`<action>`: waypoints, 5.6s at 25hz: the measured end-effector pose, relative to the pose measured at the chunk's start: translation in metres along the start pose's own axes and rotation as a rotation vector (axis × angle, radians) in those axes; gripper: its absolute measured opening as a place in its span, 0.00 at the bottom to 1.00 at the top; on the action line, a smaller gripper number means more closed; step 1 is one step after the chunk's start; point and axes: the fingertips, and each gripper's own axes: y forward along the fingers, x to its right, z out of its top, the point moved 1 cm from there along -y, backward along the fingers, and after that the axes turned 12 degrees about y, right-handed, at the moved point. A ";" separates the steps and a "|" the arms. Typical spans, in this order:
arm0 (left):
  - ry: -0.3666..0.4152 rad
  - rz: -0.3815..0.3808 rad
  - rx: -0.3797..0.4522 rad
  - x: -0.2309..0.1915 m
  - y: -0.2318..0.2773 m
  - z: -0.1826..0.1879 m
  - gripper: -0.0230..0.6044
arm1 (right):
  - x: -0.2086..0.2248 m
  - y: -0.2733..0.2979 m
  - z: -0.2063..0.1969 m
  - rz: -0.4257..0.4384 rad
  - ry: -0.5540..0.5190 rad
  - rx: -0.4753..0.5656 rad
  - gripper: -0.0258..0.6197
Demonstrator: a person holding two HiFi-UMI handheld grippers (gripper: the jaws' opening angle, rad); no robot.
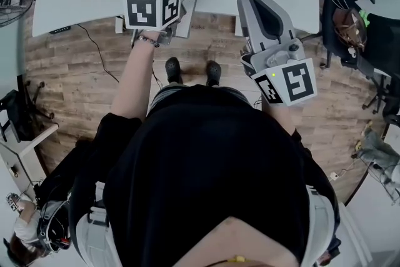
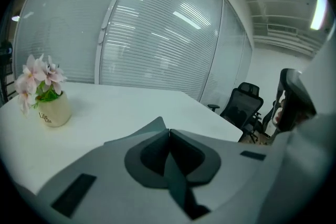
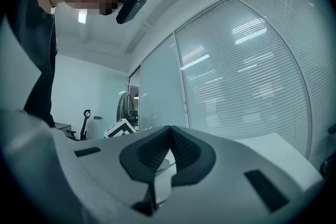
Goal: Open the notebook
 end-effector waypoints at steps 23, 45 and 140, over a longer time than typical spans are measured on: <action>0.019 -0.002 0.071 -0.120 -0.087 0.023 0.05 | -0.085 0.081 -0.036 0.014 -0.025 -0.021 0.05; -0.332 -0.155 0.167 -0.206 -0.102 -0.065 0.06 | -0.129 0.148 -0.083 -0.015 -0.031 -0.077 0.05; 0.175 0.126 0.358 -0.086 -0.172 -0.006 0.28 | -0.083 0.094 -0.056 0.000 -0.042 -0.051 0.05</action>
